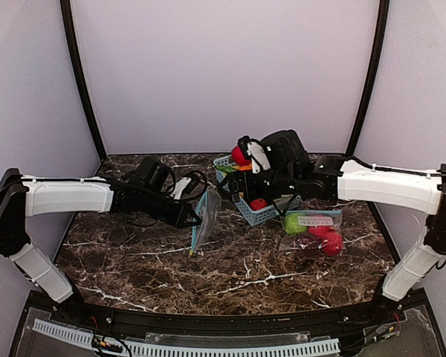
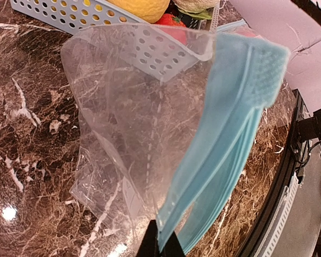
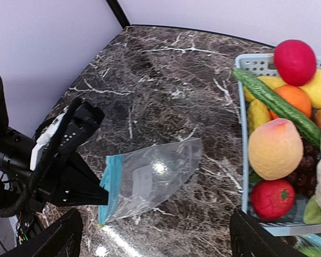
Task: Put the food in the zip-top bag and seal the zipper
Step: Pass from the left arm to the right
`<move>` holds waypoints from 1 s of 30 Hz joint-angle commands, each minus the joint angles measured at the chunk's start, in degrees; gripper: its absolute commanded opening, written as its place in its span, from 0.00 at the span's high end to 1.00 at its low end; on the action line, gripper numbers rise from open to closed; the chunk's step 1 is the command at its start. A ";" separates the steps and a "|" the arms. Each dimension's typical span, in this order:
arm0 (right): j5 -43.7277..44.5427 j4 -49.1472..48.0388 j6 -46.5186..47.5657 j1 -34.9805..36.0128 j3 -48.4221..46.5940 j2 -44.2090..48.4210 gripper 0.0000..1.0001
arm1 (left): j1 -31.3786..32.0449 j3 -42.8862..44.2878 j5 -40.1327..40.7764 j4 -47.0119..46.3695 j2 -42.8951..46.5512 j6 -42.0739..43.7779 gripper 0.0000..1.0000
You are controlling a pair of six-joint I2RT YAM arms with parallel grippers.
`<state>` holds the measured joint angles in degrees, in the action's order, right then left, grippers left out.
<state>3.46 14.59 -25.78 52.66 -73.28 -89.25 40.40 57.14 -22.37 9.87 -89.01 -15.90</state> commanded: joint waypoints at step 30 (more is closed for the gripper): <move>8.79 1.31 9.96 4.99 -12.19 -18.15 0.36 | 3.71 0.70 -5.61 0.69 2.27 6.02 0.99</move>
<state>15.03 19.53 -25.02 57.95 -84.55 -107.20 43.22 56.86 -23.64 9.08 -87.13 -12.62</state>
